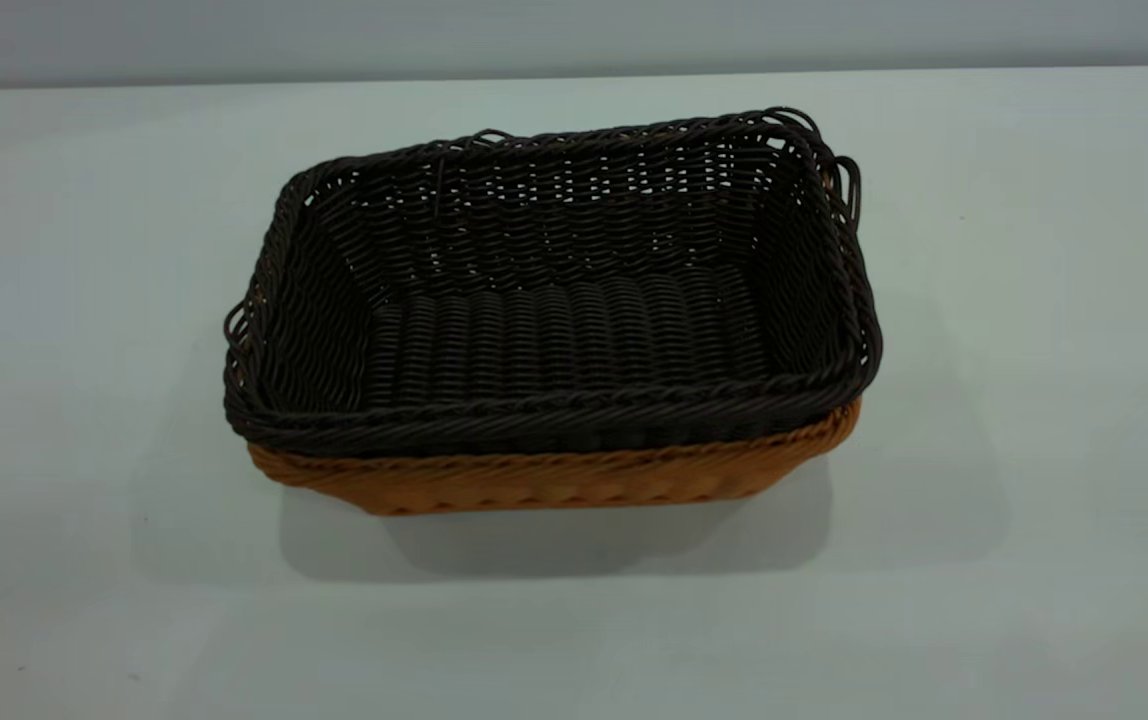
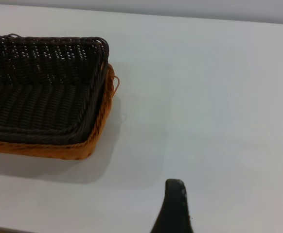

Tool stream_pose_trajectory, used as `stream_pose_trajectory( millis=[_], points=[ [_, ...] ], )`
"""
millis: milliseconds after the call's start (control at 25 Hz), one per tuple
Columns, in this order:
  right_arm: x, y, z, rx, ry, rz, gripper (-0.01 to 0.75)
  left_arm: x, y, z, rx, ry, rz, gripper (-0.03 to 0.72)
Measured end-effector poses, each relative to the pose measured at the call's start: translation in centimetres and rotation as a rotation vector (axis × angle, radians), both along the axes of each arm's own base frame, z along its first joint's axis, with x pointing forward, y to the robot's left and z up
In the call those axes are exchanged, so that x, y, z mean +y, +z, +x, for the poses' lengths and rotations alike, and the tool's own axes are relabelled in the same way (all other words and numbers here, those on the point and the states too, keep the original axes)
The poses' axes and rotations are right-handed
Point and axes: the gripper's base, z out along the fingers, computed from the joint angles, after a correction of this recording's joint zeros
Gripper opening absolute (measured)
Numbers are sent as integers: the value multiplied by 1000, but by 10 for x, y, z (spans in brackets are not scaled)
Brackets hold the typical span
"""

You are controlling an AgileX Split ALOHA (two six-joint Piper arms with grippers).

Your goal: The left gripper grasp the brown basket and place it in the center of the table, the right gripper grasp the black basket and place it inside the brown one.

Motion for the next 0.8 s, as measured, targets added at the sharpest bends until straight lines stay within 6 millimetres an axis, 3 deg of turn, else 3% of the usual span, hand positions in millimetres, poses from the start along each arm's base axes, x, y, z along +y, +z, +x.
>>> stream_pose_trajectory(
  millis=[240,800],
  points=[
    [0,0,0,1,0,0,542,-1,0,-3,-30,116,-1,437],
    [0,0,0,1,0,1,542,-1,-1,-6,-52,118,-4,437]
  ],
)
